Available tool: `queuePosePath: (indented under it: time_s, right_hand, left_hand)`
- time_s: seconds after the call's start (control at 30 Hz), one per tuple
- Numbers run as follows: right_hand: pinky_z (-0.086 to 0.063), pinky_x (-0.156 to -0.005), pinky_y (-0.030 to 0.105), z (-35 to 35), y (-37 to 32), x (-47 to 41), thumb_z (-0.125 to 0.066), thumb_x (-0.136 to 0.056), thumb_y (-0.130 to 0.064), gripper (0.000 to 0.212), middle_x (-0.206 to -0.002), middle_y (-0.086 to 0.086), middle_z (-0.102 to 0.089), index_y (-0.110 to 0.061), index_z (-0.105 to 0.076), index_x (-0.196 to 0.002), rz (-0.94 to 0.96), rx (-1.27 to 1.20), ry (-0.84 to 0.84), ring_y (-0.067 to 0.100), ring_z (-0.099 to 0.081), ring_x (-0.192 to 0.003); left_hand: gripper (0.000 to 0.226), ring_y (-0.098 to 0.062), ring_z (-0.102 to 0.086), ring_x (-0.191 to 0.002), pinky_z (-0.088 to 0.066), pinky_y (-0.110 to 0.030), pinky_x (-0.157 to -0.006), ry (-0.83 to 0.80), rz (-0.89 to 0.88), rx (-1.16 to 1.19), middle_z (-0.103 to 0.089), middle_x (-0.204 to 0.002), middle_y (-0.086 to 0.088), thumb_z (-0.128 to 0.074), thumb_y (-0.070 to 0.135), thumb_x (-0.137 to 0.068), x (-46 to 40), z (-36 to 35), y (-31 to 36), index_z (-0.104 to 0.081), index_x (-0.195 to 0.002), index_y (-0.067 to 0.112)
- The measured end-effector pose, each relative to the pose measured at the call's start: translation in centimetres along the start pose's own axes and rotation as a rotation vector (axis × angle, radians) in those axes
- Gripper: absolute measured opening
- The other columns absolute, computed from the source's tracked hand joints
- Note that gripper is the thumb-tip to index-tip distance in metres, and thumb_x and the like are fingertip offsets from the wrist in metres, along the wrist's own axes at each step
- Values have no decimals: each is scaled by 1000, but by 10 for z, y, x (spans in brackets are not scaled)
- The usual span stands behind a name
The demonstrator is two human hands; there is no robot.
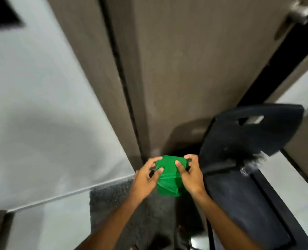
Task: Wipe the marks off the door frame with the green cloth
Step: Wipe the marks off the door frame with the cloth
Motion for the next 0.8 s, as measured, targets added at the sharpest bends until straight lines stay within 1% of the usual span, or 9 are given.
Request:
queuePosePath:
  time_s: [0.07,0.1,0.23,0.33,0.47,0.57,0.63,0.73,0.8]
  right_hand:
    - [-48,-84,39,-6,-24,4,-67,-85,-26,25,-98,7,-61,-26,-48,-101,102,50,-8,25,-60,-91]
    - [-46,-84,34,-21,-60,16,-66,-86,-27,23,-99,6,-59,-23,-50,-101,217,55,-18,23,-59,-91]
    - [-41,-85,12,-51,-167,59,-69,-84,-25,31,-108,0,-49,-22,-53,-110,516,20,-26,7,-55,-96]
    - [-31,-93,-1,-80,-273,91,-66,-86,-19,34,-120,7,-48,-12,-54,-117,831,-16,60,5,-48,-107]
    - [-25,-95,-7,-89,-400,118,-63,-88,-8,37,-130,23,-44,-4,-54,-123,1156,-75,220,0,-36,-114]
    - [-31,-101,6,-69,-493,143,-61,-91,-14,43,-139,22,-36,-8,-49,-131,1347,-132,318,1,-30,-121]
    - [-38,-100,18,-55,-541,152,-60,-92,-18,46,-143,21,-32,-10,-46,-135,1430,-124,375,9,-34,-127]
    - [-44,-104,39,-51,-592,150,-51,-96,-31,46,-149,18,-28,-12,-43,-137,1450,-54,426,26,-38,-132]
    - [-39,-107,50,-47,-609,146,-41,-95,-42,51,-152,15,-28,-14,-43,-138,1444,57,568,29,-30,-138]
  left_hand:
    - [29,4,-62,-104,-51,-27,-95,64,-118,-107,-69,-115,9,-60,28,-91,6,20,11,-62,-119,36]
    - [30,1,-63,-104,-52,-27,-94,148,-193,-159,-69,-116,7,-56,30,-92,18,53,20,-62,-121,33]
    - [38,-16,-66,-97,-56,-28,-84,448,-399,-491,-69,-116,-3,-50,30,-93,39,142,55,-54,-130,34]
    - [49,-22,-61,-115,-53,-37,-93,667,-565,-617,-65,-126,-9,-54,21,-93,45,230,90,-41,-140,28]
    - [51,-28,-44,-135,-45,-46,-106,928,-708,-788,-57,-137,-14,-49,23,-96,43,325,166,-33,-144,19]
    - [49,-30,-34,-142,-39,-46,-111,1102,-767,-845,-50,-144,-14,-46,26,-98,48,383,250,-35,-145,16]
    - [49,-32,-31,-143,-40,-48,-110,1172,-769,-861,-49,-146,-12,-46,27,-98,50,410,297,-35,-144,17]
    - [45,-31,-22,-146,-34,-50,-113,1226,-779,-907,-39,-153,-13,-41,35,-98,59,447,341,-42,-141,23]
    - [39,-29,-20,-146,-23,-44,-118,1312,-833,-862,-29,-157,-14,-43,38,-96,78,474,358,-54,-132,28]
Point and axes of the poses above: each hand's wrist, its own x-axis away from the middle knuckle, its own z-axis out of the back of the hand, y = z × x, the point moved 3 cm from there along -x, towards the middle knuckle
